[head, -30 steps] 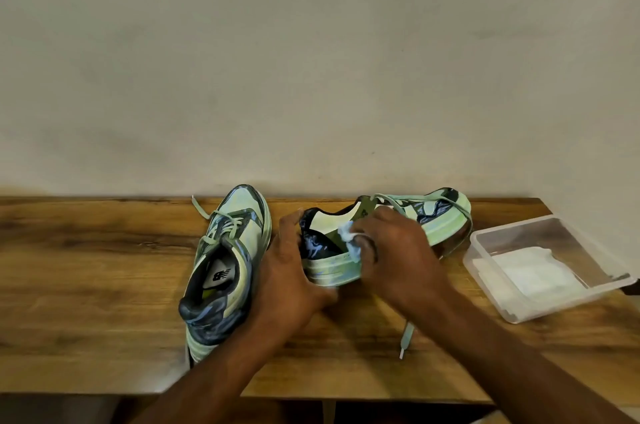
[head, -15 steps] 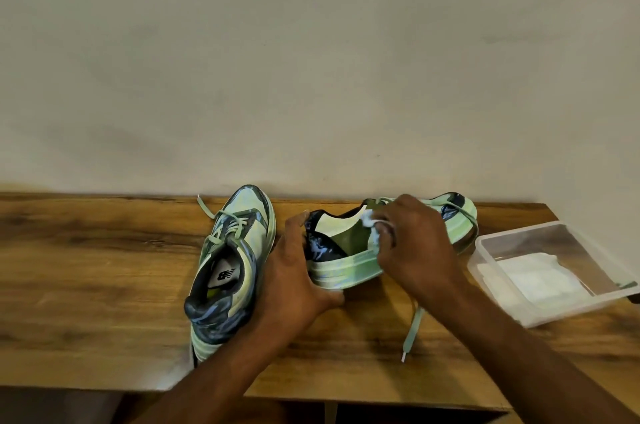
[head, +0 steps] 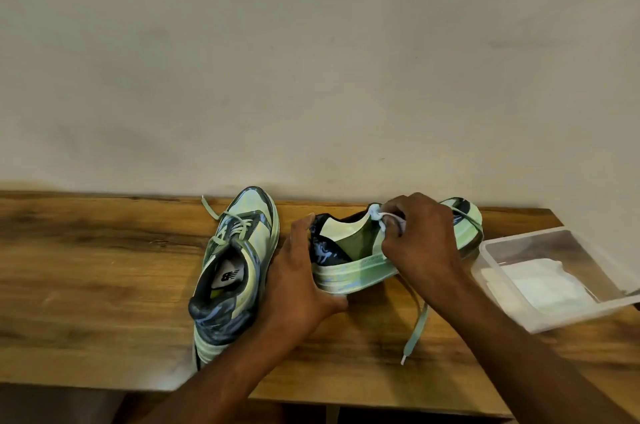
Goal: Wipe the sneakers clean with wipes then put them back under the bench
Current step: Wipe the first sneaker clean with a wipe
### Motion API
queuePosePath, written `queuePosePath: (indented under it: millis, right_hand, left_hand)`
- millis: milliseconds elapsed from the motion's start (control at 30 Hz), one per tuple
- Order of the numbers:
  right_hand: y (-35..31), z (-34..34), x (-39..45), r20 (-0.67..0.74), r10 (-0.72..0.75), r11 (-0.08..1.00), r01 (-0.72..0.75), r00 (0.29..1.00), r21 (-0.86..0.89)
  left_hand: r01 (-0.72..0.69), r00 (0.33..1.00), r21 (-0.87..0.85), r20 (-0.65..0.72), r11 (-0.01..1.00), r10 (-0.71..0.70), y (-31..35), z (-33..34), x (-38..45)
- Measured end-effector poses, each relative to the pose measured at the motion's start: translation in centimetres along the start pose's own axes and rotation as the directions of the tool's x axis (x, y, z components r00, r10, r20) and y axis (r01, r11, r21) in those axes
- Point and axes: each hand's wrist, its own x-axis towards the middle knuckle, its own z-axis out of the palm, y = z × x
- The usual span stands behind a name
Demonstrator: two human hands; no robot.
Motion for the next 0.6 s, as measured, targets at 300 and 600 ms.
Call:
queuePosePath:
  millis: [300, 600]
  right_hand:
    - [-3.0, 1.9, -2.5, 0.128, -0.197, 0.980, 0.192, 0.972, 0.053]
    - [-3.6, 2.3, -3.6, 0.138, -0.211, 0.977, 0.205, 0.968, 0.054]
  left_hand:
    - [-0.014, 0.999, -0.004, -0.040, 1.000, 0.014, 1.0, -0.2, -0.3]
    - [-0.039, 0.999, 0.017, -0.031, 0.999, 0.040, 0.8, 0.0, -0.4]
